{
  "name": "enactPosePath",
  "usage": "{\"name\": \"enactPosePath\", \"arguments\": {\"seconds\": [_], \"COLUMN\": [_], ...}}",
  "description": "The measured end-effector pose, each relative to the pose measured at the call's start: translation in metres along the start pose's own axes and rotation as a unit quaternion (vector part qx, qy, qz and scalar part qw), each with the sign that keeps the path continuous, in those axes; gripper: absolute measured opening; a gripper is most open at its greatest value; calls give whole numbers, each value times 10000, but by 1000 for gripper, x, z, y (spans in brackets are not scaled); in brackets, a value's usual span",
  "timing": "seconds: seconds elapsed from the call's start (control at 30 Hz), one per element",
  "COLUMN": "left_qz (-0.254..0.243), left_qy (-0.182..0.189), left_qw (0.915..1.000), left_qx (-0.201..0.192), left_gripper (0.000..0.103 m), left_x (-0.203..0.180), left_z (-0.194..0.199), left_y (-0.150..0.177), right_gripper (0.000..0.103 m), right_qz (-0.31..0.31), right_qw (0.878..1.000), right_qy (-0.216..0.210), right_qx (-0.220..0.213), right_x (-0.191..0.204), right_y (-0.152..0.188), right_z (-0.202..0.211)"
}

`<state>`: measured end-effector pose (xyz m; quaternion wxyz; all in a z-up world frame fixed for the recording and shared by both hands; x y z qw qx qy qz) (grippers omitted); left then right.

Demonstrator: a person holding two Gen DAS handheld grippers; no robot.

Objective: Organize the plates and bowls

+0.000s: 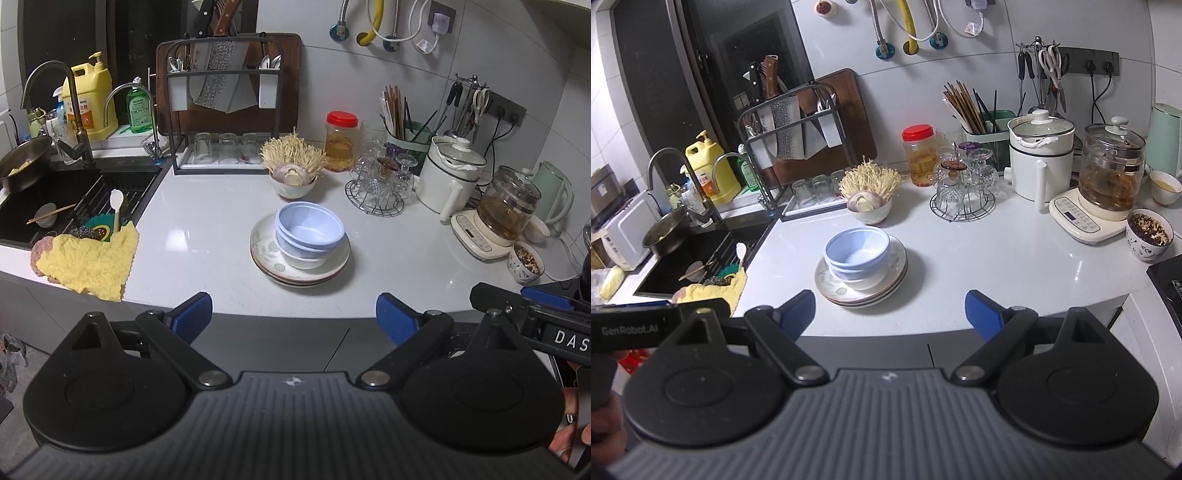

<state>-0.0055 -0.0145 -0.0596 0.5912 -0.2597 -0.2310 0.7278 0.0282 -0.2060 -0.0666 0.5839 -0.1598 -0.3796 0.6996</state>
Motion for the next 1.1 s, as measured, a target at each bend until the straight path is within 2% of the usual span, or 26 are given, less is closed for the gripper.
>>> {"name": "enactPosePath", "arguments": {"seconds": [0.53,0.87,1.1], "left_qz": [89,228,324], "left_qy": [-9,-63,-90], "left_qw": [9998,9996,9992], "left_qx": [-197,-140,-199], "left_gripper": [97,97,97], "left_x": [-12,-11,-16], "left_z": [16,15,17], "left_y": [4,16,20], "right_gripper": [89,90,90], "right_qz": [15,-28,29], "right_qw": [9999,9996,9997], "right_qy": [-111,-290,-244], "right_qx": [-61,-12,-52], "right_x": [-5,-6,-10], "right_y": [5,9,5], "right_z": [12,14,17]}}
Point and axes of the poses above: each gripper's, at about its wrist camera, not at the fingertips, and z roughly against the way its jaws point, x to its left, y to its underside, the point moved 9 cm from there along -z, roughly the way its jaws point, and after that the axes turned 7 degrees about x, right-handed, at the moved point
